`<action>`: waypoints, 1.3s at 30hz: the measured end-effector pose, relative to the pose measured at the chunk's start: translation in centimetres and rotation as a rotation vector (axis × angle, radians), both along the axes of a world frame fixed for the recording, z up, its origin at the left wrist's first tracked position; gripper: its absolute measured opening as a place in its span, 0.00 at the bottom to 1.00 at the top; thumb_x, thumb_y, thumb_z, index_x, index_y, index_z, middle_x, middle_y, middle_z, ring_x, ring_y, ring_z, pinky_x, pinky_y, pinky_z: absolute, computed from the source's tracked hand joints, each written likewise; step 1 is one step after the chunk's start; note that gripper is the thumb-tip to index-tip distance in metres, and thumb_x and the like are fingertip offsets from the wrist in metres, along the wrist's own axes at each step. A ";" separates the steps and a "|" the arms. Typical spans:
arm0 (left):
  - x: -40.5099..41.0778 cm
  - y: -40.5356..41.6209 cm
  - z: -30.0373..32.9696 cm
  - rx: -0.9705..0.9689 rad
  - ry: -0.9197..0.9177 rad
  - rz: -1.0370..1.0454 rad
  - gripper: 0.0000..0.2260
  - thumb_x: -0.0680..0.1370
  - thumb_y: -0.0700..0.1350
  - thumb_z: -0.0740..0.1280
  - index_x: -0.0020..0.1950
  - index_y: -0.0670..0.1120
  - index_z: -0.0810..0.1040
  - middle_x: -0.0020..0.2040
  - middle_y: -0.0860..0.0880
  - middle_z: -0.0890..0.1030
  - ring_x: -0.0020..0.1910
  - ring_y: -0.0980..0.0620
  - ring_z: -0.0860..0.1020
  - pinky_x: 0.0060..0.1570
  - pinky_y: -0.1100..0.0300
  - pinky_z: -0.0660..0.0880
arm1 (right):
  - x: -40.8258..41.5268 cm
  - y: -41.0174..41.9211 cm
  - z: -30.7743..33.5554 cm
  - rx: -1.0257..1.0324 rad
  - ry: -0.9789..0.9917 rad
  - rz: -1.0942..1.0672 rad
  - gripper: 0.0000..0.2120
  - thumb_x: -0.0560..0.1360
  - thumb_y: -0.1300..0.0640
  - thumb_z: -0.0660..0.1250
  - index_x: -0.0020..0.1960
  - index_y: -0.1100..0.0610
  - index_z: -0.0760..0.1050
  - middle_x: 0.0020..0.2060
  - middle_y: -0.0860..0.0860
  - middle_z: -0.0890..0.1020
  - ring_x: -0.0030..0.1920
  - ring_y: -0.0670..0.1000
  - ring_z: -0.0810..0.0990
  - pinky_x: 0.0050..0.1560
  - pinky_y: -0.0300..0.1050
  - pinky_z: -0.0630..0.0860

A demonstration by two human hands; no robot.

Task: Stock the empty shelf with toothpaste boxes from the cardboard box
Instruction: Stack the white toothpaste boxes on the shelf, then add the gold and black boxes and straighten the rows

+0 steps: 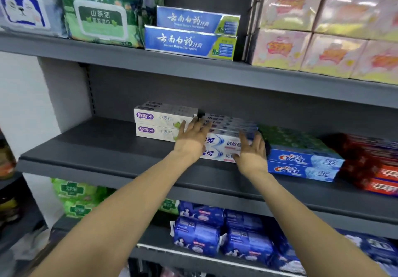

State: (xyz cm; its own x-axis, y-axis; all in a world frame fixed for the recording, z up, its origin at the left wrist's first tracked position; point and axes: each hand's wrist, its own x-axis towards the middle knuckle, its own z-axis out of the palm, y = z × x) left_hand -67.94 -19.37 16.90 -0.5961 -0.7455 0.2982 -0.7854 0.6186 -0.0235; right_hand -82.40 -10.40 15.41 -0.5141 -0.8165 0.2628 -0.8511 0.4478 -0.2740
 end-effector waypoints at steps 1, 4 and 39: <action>0.3 0.6 0.2 -0.038 0.068 -0.012 0.31 0.78 0.42 0.62 0.78 0.49 0.51 0.78 0.48 0.52 0.77 0.49 0.49 0.74 0.49 0.43 | 0.6 0.2 0.2 -0.033 0.025 0.021 0.33 0.78 0.53 0.63 0.77 0.51 0.49 0.75 0.60 0.46 0.76 0.60 0.46 0.75 0.51 0.51; 1.9 2.7 0.7 -0.143 0.197 -0.047 0.24 0.76 0.39 0.62 0.72 0.48 0.63 0.71 0.47 0.68 0.69 0.47 0.65 0.69 0.52 0.59 | 3.4 1.0 0.8 -0.133 0.041 0.118 0.26 0.78 0.58 0.61 0.74 0.54 0.60 0.73 0.58 0.57 0.73 0.59 0.56 0.69 0.52 0.63; 71.6 22.5 -27.0 0.952 -0.231 0.658 0.17 0.81 0.43 0.59 0.67 0.36 0.67 0.65 0.36 0.69 0.64 0.39 0.70 0.61 0.52 0.70 | 72.9 15.0 -25.1 0.712 -0.552 0.524 0.14 0.77 0.58 0.62 0.62 0.53 0.74 0.58 0.55 0.80 0.62 0.56 0.75 0.60 0.46 0.73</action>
State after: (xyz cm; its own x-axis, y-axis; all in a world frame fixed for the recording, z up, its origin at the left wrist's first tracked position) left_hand 3.70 3.18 -10.12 0.0189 -0.7931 -0.6088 -0.9973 -0.0584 0.0451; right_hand -9.50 4.58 -9.66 0.0476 -0.8459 -0.5313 -0.8224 0.2687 -0.5014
